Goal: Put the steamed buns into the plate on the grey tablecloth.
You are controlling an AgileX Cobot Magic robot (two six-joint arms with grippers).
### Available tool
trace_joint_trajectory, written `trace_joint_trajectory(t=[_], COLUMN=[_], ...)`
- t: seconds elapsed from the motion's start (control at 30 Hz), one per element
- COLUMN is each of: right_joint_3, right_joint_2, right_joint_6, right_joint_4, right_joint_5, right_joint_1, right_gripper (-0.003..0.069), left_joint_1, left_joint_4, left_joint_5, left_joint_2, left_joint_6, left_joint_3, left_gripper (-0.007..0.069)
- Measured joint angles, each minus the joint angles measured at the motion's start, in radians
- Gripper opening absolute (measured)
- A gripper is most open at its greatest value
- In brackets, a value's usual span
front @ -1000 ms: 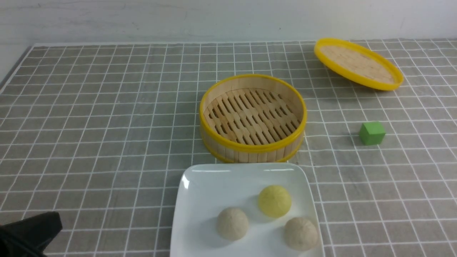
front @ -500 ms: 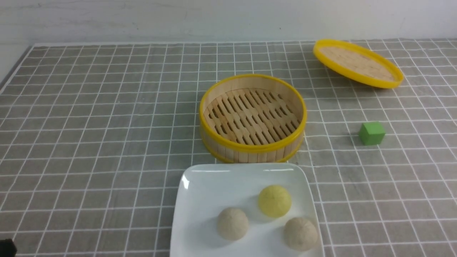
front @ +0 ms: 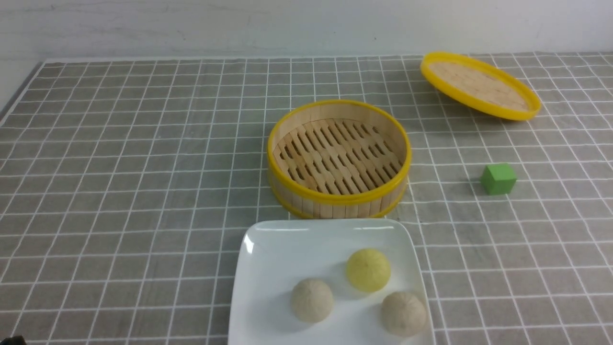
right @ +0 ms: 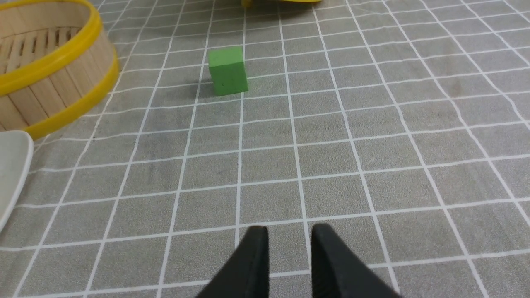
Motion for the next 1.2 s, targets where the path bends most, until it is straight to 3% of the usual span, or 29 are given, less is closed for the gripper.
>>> trace_joint_trajectory(t=[1.2], right_joint_3=[0.000], right_joint_2=[0.000], right_joint_6=[0.000], right_joint_4=[0.000], right_joint_5=[-0.001], right_joint_1=[0.000], right_gripper=[0.0213], left_joint_1=[-0.004], left_joint_4=[0.002], left_joint_5=[0.000], left_joint_2=[0.001], left_joint_6=[0.000], left_joint_3=[0.000], left_gripper=[0.0094])
